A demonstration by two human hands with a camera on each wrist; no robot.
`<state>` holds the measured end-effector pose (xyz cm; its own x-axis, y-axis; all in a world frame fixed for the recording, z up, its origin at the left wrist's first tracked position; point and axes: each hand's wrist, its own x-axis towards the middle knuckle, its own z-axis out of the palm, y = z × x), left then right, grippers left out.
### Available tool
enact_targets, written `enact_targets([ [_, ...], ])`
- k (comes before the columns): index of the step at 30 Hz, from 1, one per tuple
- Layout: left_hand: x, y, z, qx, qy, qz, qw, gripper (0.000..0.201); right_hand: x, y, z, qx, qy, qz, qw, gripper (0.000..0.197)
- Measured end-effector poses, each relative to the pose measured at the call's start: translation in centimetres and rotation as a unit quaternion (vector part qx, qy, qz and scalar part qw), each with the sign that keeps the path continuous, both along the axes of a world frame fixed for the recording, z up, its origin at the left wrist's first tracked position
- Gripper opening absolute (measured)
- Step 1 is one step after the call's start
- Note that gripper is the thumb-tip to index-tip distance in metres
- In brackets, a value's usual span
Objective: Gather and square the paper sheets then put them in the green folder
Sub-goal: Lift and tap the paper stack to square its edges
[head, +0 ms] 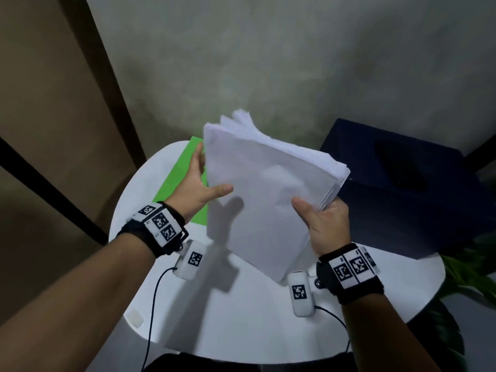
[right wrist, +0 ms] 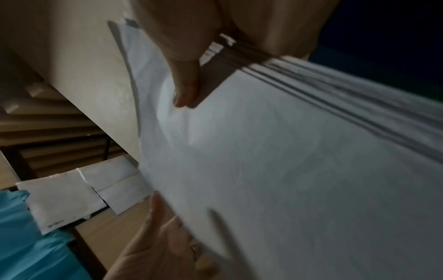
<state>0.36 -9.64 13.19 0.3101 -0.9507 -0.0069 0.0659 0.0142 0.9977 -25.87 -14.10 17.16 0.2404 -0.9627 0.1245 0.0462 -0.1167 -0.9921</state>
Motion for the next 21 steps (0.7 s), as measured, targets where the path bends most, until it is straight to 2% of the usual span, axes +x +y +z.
enact_targets([
  [3,0.1,0.1,0.5,-0.009,0.033,-0.046,0.998,0.098,-0.6,-0.3,0.0,0.005,0.03,0.038,0.999,0.023],
  [5,0.1,0.5,1.0,-0.018,0.018,-0.037,0.999,0.082,-0.8,-0.6,0.0,0.0,0.036,0.044,0.998,0.023],
  [9,-0.3,0.9,2.4,-0.089,-0.038,0.096,0.991,0.022,-1.1,-0.4,0.3,-0.025,0.022,0.002,0.999,0.021],
  [10,-0.6,1.2,2.5,-0.111,-0.067,0.131,0.983,0.015,-1.3,-0.2,0.0,-0.021,0.021,-0.017,0.999,0.019],
  [13,-1.2,2.0,1.0,-0.102,-0.143,0.151,0.973,0.021,-1.5,0.7,-2.0,0.014,0.057,-0.071,0.996,0.017],
  [16,-1.7,2.6,-1.3,-0.045,-0.179,0.077,0.98,0.02,-1.0,1.1,-3.7,0.046,0.108,-0.078,0.99,0.013],
  [18,-2.0,2.6,-1.4,-0.031,-0.183,0.094,0.978,0.016,-0.4,1.3,-3.4,0.052,0.107,-0.087,0.989,0.017],
  [21,-2.0,2.7,-0.7,-0.049,-0.142,0.133,0.98,0.02,-0.3,1.3,-2.4,0.03,0.085,-0.095,0.991,0.017],
])
